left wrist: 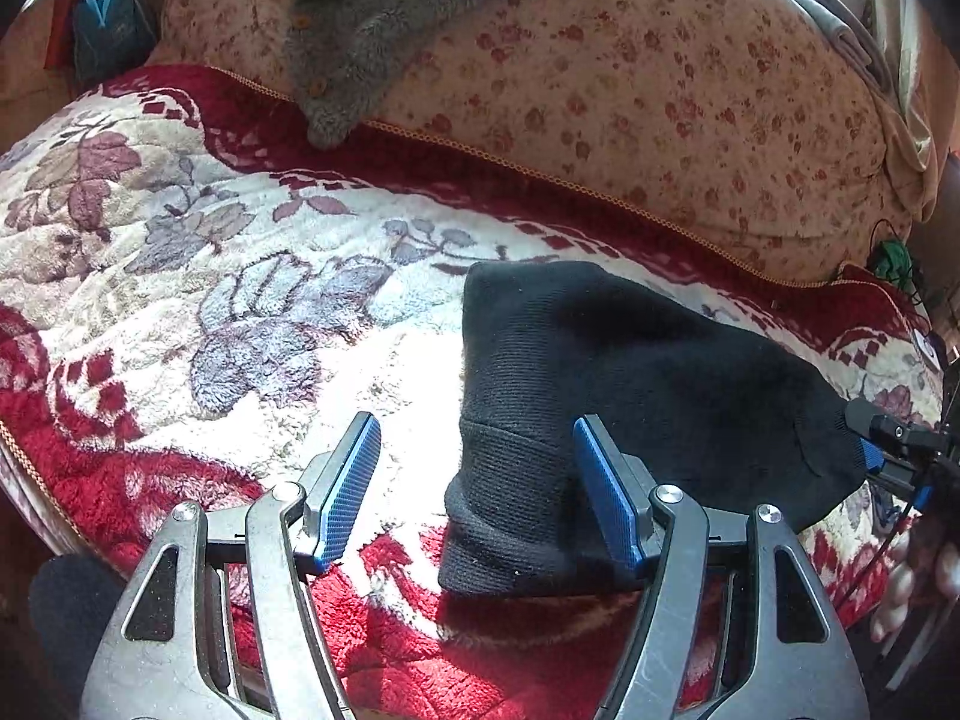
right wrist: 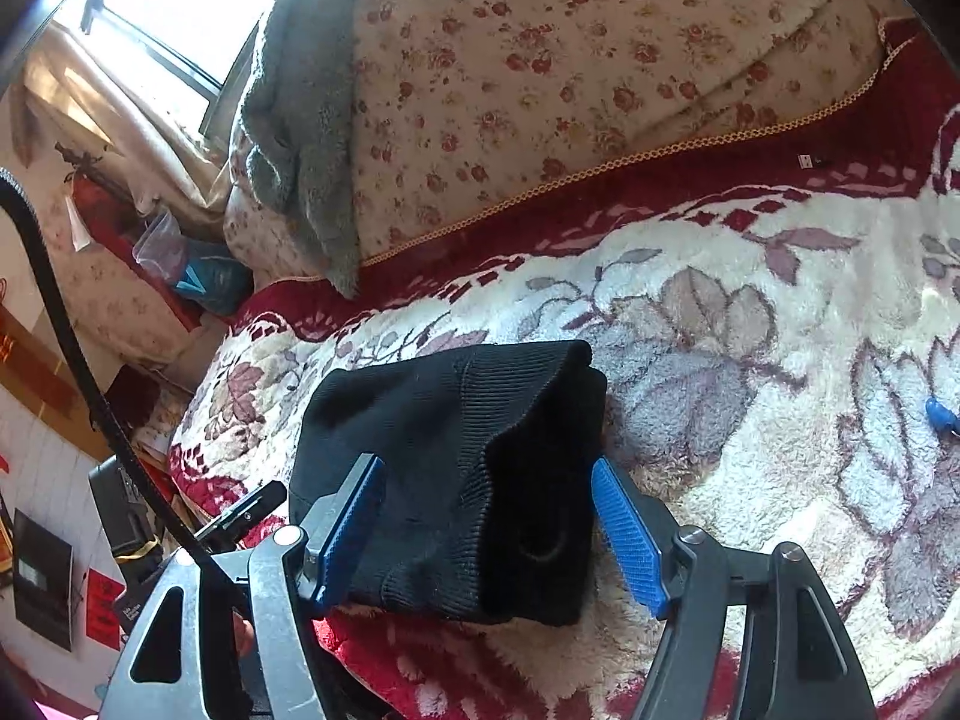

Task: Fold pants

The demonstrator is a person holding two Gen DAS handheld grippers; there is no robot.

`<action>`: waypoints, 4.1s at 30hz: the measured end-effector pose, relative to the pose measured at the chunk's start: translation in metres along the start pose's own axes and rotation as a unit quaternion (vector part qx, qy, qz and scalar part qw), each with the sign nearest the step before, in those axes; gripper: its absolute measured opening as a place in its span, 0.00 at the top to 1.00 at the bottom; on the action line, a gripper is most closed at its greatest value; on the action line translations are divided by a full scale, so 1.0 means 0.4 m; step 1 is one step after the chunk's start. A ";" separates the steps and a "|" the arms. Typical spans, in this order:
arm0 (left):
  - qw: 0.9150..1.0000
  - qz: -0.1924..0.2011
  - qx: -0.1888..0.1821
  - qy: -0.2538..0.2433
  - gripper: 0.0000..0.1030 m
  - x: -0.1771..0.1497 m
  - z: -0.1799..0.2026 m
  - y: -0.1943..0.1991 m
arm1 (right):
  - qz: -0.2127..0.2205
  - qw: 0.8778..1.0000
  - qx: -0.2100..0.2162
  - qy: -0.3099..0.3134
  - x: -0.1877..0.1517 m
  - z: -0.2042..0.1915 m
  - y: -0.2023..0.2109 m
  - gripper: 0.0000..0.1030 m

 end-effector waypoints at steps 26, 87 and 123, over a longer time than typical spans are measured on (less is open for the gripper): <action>0.993 -0.079 -0.085 0.025 0.33 0.016 -0.025 -0.091 | -0.019 0.997 0.060 -0.033 -0.052 0.062 -0.090 0.21; 0.996 0.054 -0.059 0.048 0.72 0.146 -0.194 0.072 | 0.003 0.986 0.115 0.118 0.071 -0.264 -0.219 0.53; 0.977 0.007 0.019 0.212 0.30 0.184 -0.503 0.004 | -0.080 0.983 0.138 0.092 0.079 -0.358 -0.483 0.40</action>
Point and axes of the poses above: each gripper's, at about its wrist camera, not at the fingertips, and y roughly against the way its jaws point, z to its right, x to its top, the point moved 1 cm from there along -y, roughly the way its jaws point, and after that the axes turned 15 degrees about y, right-handed, at the moved point
